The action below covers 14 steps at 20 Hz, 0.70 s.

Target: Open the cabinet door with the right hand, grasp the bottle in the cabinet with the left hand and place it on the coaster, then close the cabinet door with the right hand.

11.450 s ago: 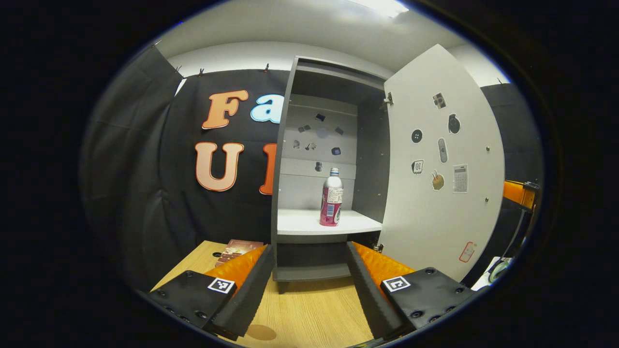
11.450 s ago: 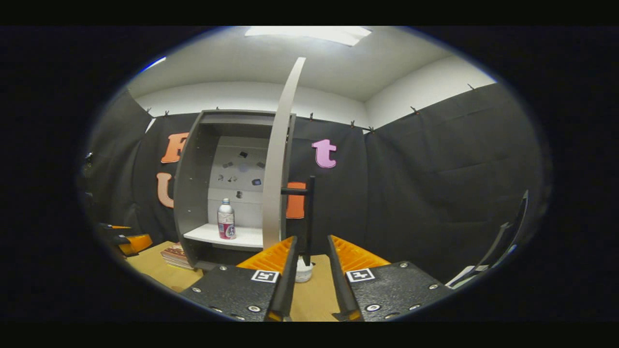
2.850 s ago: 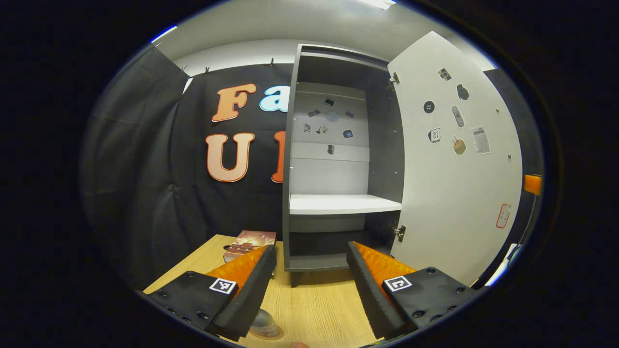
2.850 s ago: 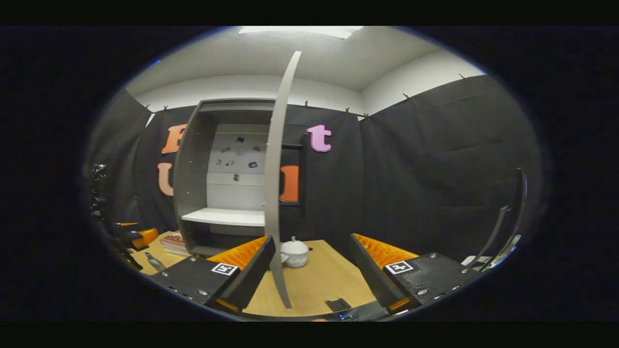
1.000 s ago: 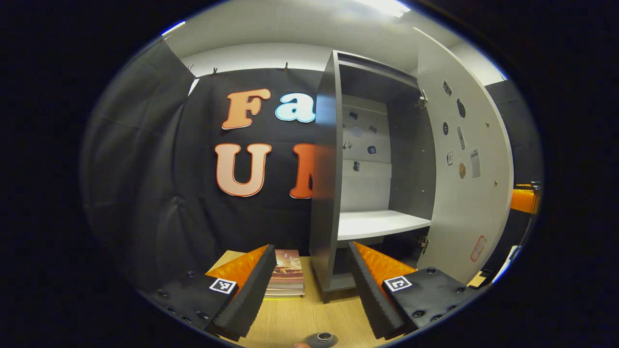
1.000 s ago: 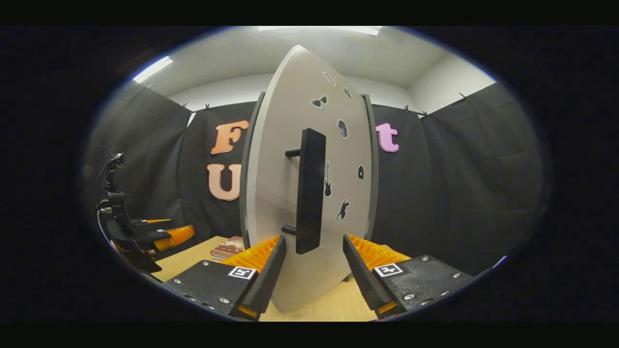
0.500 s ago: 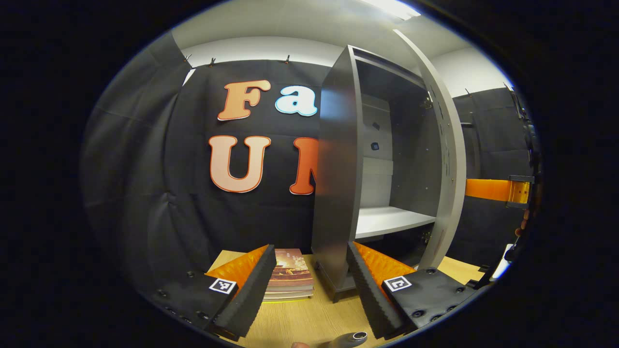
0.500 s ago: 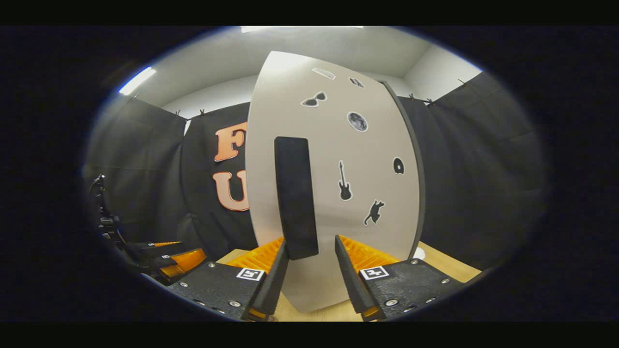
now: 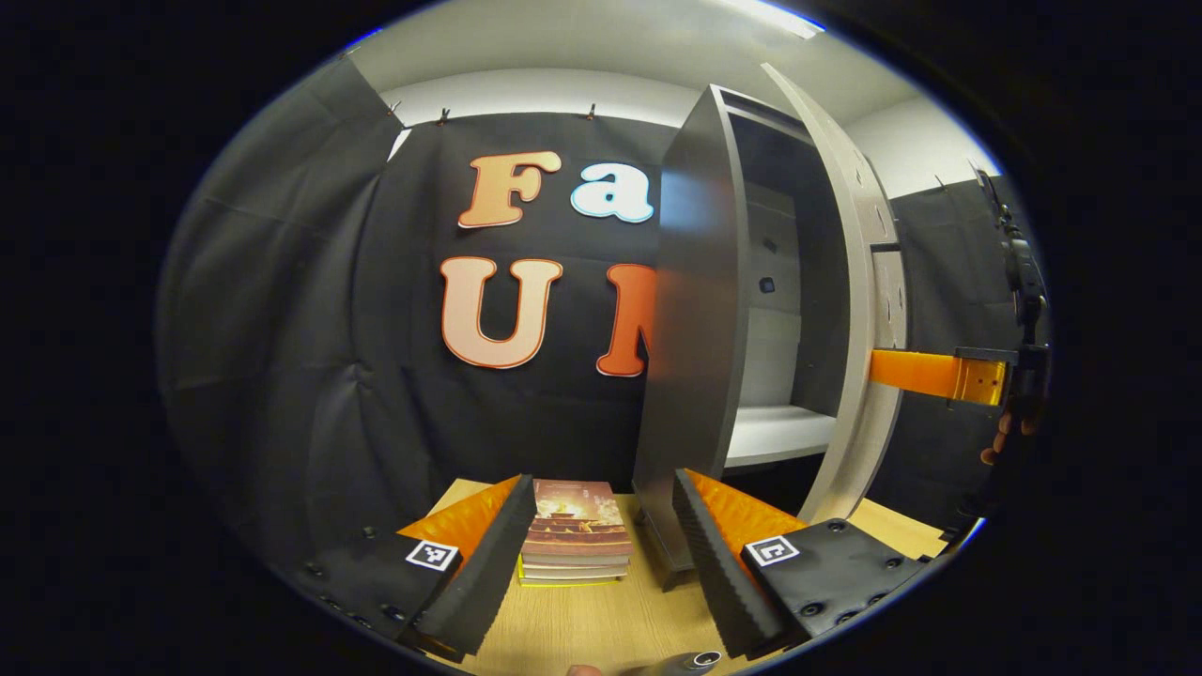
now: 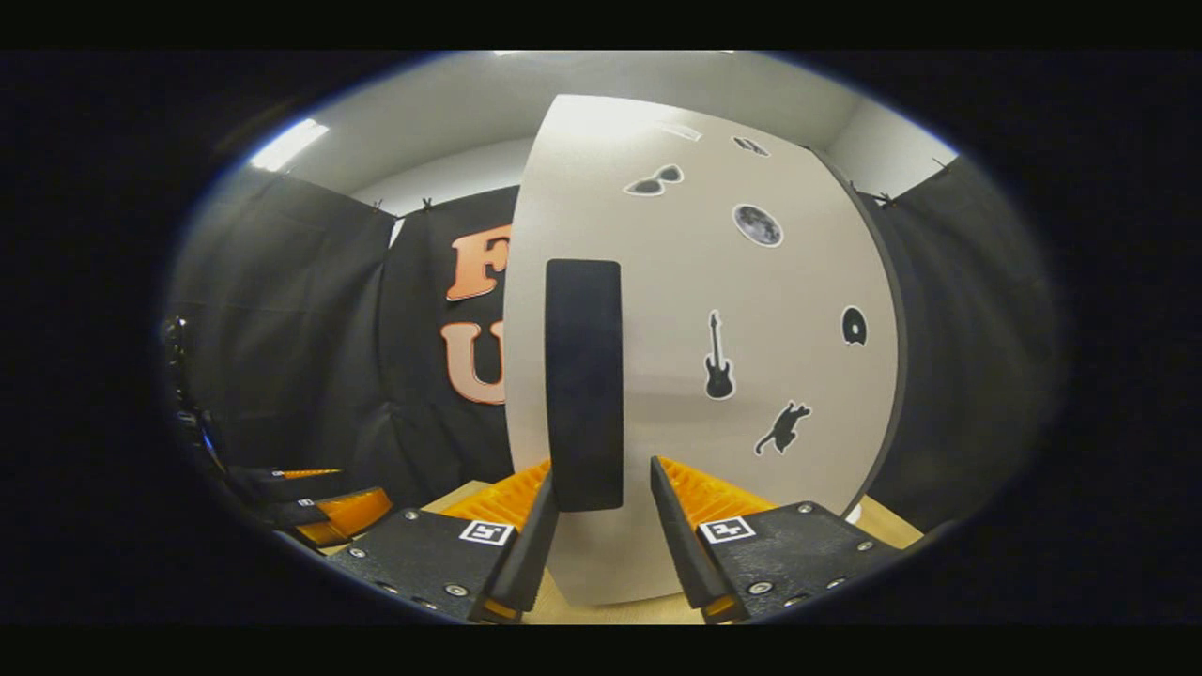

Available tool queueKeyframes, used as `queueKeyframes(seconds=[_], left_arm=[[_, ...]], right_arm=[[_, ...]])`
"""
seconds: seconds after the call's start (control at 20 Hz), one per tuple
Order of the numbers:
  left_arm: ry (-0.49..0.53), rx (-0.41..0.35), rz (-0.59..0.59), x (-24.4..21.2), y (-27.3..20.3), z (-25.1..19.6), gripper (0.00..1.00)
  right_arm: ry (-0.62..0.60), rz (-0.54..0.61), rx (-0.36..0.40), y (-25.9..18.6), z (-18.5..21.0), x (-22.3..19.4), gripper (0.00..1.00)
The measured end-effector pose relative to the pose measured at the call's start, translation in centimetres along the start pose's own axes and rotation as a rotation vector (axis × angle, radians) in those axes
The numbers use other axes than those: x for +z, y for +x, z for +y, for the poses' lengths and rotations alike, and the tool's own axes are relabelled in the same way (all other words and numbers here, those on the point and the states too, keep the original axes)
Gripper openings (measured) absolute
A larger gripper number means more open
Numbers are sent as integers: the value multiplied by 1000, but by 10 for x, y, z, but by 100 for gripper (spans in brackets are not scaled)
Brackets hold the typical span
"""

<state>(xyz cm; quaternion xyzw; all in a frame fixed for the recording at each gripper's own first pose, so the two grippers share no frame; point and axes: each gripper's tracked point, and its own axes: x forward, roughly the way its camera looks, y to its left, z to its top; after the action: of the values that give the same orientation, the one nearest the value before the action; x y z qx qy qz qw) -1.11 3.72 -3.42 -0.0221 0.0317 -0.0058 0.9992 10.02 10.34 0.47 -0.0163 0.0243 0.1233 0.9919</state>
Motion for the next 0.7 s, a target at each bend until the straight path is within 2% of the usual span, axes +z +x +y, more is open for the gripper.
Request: queueKeyframes(seconds=[0.45,0.65,0.7], left_arm=[[31,92,-4,5,-10,5,95],[28,123,1,4,-14,7,96],[29,128,2,3,-15,8,95]], right_arm=[[11,-35,87,32,1,-7,59],[3,-47,113,35,6,-6,66],[3,-50,118,36,8,-7,71]])
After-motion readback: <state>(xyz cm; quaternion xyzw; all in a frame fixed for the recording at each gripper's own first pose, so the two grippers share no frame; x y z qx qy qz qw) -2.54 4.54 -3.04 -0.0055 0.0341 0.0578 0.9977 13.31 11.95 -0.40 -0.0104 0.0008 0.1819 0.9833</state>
